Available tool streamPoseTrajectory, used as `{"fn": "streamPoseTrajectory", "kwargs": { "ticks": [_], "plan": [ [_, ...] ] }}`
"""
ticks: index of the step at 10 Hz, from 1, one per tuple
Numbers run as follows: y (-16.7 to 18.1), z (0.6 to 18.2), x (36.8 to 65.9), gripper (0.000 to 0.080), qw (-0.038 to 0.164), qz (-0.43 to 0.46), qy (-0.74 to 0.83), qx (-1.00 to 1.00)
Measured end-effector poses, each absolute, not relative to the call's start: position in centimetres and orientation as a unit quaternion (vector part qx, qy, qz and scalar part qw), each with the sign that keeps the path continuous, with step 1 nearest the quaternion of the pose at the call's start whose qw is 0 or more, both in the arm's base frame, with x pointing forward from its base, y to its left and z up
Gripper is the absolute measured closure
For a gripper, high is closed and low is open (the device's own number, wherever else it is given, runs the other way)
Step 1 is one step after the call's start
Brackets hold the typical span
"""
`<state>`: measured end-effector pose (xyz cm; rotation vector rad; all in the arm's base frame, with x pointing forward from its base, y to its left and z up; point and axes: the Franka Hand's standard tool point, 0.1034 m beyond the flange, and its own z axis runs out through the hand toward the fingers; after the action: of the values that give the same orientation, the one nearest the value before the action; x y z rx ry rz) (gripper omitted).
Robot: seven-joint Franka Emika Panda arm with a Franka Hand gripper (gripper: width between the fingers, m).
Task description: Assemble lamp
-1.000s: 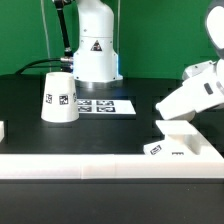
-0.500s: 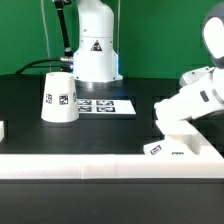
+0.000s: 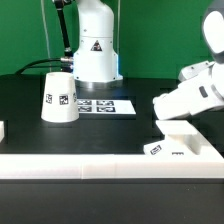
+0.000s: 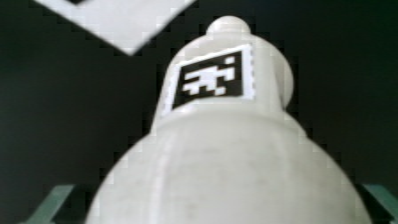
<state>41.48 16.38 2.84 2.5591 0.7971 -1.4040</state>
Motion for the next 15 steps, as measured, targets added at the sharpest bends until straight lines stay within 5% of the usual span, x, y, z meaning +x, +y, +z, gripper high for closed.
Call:
{"fn": "streamPoseTrajectory", "kwargs": {
  "ticks": [5, 9, 13, 15],
  "plan": [
    [13.4, 8.4, 44.4, 0.0223, 0.045, -0.482, 0.242, 0.841],
    [13.2, 6.3, 46.0, 0.0223, 0.026, -0.388, 0.258, 0.884],
    [10.1, 10.9, 49.1, 0.0223, 0.008, -0.292, 0.264, 0.919],
    [10.0, 10.3, 50.0, 0.0223, 0.002, -0.203, 0.265, 0.943]
  ]
}}
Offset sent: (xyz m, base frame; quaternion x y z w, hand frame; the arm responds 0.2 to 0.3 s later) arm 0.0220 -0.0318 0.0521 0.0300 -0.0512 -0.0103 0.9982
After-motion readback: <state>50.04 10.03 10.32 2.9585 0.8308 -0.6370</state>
